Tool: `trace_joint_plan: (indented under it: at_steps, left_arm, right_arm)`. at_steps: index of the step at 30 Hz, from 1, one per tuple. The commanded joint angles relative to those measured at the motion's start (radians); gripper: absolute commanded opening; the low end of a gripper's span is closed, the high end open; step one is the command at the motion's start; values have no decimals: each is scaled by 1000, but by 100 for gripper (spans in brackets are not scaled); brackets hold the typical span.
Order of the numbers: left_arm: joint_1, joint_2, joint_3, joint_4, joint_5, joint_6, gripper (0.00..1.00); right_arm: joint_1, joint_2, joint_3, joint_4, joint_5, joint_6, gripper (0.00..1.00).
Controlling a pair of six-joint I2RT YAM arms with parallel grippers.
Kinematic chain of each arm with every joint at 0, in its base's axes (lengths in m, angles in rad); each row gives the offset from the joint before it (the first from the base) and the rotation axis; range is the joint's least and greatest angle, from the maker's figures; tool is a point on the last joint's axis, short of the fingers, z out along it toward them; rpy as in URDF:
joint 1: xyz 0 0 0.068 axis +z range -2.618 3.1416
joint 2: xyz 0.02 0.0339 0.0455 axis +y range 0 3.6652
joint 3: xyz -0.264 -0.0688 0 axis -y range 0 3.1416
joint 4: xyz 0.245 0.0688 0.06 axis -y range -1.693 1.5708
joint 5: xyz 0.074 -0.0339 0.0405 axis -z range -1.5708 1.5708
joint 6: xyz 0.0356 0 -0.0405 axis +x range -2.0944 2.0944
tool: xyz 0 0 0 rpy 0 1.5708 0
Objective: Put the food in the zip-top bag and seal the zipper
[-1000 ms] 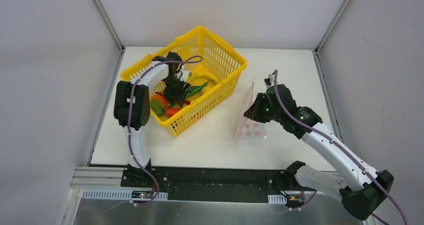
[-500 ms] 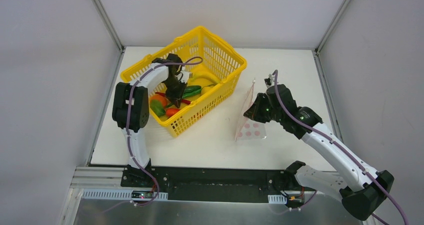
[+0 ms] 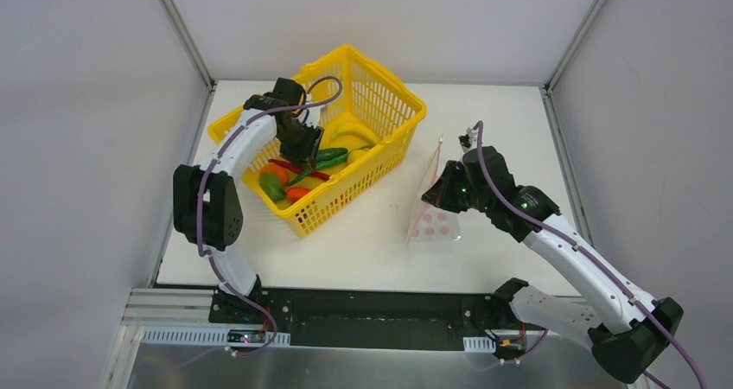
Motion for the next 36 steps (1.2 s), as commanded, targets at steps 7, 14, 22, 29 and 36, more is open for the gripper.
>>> trace_joint_plan:
  at_steps: [7, 14, 22, 29, 36]
  left_arm:
    - [-8, 171, 23, 6, -59, 25, 53]
    - [-7, 236, 0, 36, -63, 12, 56]
    - [-8, 208, -36, 18, -46, 16, 21]
    - [-8, 91, -56, 11, -34, 22, 0]
    - [-8, 15, -46, 5, -36, 24, 0]
  right_arm:
    - [-4, -8, -1, 45, -18, 13, 0]
    - [-4, -16, -11, 45, -8, 9, 1]
    - [-4, -6, -6, 52, -18, 5, 1]
    - [-4, -14, -9, 51, -16, 5, 1]
    - [-4, -24, -8, 48, -10, 7, 1]
